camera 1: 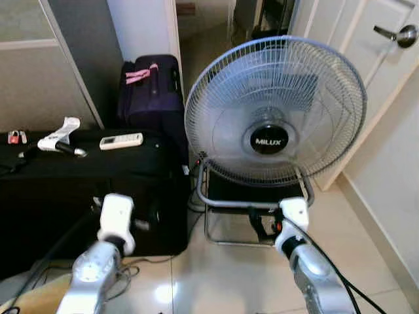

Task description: Clean up the room

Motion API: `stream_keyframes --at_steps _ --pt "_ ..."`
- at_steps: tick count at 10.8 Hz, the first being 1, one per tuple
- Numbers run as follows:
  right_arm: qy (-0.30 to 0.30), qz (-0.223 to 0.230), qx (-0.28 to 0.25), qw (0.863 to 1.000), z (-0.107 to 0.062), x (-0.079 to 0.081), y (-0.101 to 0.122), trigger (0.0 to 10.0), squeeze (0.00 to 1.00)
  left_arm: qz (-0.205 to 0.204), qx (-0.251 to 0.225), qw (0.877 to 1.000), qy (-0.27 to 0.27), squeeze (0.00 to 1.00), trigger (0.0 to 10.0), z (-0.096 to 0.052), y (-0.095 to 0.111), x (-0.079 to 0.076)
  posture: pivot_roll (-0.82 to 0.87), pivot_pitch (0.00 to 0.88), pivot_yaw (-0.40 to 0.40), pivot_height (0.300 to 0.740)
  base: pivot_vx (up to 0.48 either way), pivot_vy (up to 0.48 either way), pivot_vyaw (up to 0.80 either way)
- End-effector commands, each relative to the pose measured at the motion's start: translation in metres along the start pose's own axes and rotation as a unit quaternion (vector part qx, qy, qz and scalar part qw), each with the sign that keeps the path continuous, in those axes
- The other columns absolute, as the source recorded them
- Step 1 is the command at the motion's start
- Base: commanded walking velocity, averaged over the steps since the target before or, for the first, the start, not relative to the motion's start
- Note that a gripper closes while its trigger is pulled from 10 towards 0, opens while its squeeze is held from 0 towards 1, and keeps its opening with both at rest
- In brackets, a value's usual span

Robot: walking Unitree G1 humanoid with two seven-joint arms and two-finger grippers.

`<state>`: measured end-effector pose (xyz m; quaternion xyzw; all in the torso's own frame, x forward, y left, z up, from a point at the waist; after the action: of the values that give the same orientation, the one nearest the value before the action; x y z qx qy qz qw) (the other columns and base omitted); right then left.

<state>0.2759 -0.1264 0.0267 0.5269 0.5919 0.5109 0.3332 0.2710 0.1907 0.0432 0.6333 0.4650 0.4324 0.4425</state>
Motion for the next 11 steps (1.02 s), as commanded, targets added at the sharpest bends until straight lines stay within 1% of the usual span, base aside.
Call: stream_keyframes --at_steps 1,2,3,4,5,7,10,11 --pt "0.009 0.014 -0.014 1.000 -0.003 0.004 0.010 10.0 1.00 0.007 0.007 1.000 -0.003 1.00 10.0 -0.004 0.000 -0.005 -0.08 0.000 0.044 0.740 0.000 0.000 0.00" --pt "0.025 0.007 -0.023 0.999 -0.015 0.012 0.020 10.0 1.00 -0.025 -0.006 1.000 -0.008 1.00 10.0 -0.016 0.014 -0.013 -0.09 0.000 0.044 0.740 0.000 0.000 0.00" --pt "0.025 0.012 -0.029 0.999 -0.024 0.014 0.026 10.0 1.00 -0.035 -0.017 0.999 -0.006 1.00 10.0 -0.024 0.026 -0.016 -0.08 0.000 0.042 0.740 0.000 0.000 0.00" --pt "0.031 -0.009 -0.044 0.999 -0.033 0.018 0.033 10.0 1.00 -0.050 -0.029 0.998 0.000 1.00 10.0 -0.029 0.040 -0.018 -0.07 0.000 0.033 0.740 0.000 0.000 0.53" --pt "0.027 -0.009 -0.034 0.999 -0.036 0.018 0.033 10.0 1.00 -0.057 -0.029 0.998 -0.002 1.00 10.0 -0.030 0.046 -0.020 -0.06 0.000 0.029 0.740 0.000 0.000 0.80" --pt "0.022 0.012 -0.019 0.999 -0.035 0.016 0.035 10.0 1.00 -0.068 -0.021 0.997 0.000 1.00 10.0 -0.032 0.052 -0.019 -0.04 0.000 0.018 0.740 0.000 0.000 0.80" --pt "0.024 0.011 -0.018 0.999 -0.029 0.014 0.042 10.0 1.00 -0.071 -0.007 0.997 0.010 1.00 10.0 -0.033 0.059 -0.016 -0.01 0.000 -0.002 0.740 0.000 0.000 0.80" --pt "0.025 0.012 -0.019 0.999 -0.029 0.014 0.044 10.0 1.00 -0.062 -0.006 0.998 0.014 1.00 10.0 -0.032 0.060 -0.014 0.00 0.000 -0.002 0.740 0.000 0.000 0.80"
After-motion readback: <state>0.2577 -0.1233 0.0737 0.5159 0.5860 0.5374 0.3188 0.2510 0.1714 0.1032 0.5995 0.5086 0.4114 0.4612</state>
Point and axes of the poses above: a point about 5 cm out from each wrist's last joint towards the gripper, its own z axis pointing out of the wrist towards the gripper, its own y axis along the axis of the wrist's last joint, x = y × z, the point moved 4 cm from there along z, pointing out of the wrist towards the gripper, and after that the axes turned 1 degree about z, right-handed, at the moved point
